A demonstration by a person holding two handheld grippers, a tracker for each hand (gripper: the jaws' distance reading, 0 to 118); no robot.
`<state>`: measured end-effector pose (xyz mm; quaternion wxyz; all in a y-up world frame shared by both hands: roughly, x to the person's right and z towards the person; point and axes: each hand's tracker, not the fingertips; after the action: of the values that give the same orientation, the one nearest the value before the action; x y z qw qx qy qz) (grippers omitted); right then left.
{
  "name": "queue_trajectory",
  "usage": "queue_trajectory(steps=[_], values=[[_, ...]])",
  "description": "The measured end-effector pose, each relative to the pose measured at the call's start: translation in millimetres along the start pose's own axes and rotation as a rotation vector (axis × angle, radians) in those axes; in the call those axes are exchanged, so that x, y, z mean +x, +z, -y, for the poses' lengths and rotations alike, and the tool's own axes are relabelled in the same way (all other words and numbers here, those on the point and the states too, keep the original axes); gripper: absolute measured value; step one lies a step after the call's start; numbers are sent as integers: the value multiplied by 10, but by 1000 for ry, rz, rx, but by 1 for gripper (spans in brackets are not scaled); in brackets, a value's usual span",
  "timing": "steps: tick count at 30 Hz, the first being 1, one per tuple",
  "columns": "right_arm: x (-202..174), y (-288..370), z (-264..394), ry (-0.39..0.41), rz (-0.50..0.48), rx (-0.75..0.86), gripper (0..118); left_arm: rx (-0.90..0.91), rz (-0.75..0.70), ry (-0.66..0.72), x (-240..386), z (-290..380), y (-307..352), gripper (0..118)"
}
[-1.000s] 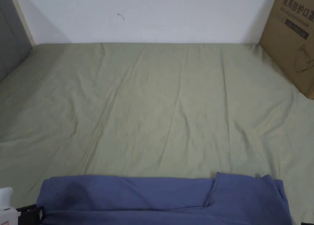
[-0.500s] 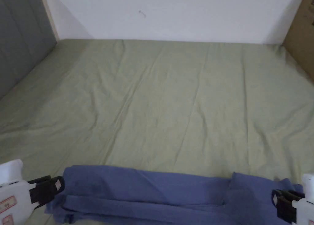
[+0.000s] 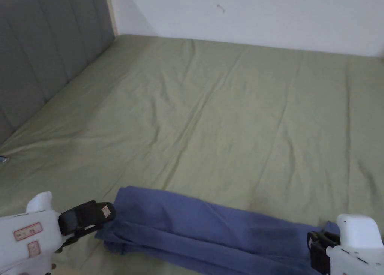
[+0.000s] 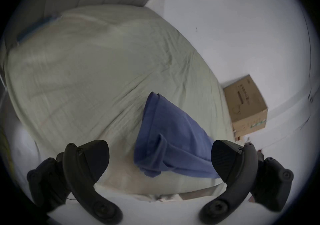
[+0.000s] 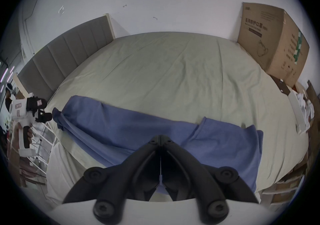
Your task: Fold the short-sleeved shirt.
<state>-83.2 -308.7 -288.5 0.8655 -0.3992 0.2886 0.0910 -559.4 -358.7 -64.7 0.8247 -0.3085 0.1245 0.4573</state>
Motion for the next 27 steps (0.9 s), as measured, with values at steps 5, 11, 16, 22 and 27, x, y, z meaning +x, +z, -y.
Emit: queue_trajectory(steps=[5, 11, 16, 22, 27], values=[[-82, -88, -9, 13, -17, -32, 0, -77, 92, 183, -264, 17, -375, 116], [-126, -156, 25, 8, -20, -73, 0, -75, 247, 277, -242, 101, -552, 86], [-70, -211, 45, -5, -19, -90, 0, -165, 122, 191, -133, 73, -783, 10], [207, -101, -26, -122, -20, -52, 0, -116, 41, 50, 333, -205, -553, 8], [421, 53, 26, -148, 12, -21, 0, -79, 0, -316, 1464, -177, -414, 8]])
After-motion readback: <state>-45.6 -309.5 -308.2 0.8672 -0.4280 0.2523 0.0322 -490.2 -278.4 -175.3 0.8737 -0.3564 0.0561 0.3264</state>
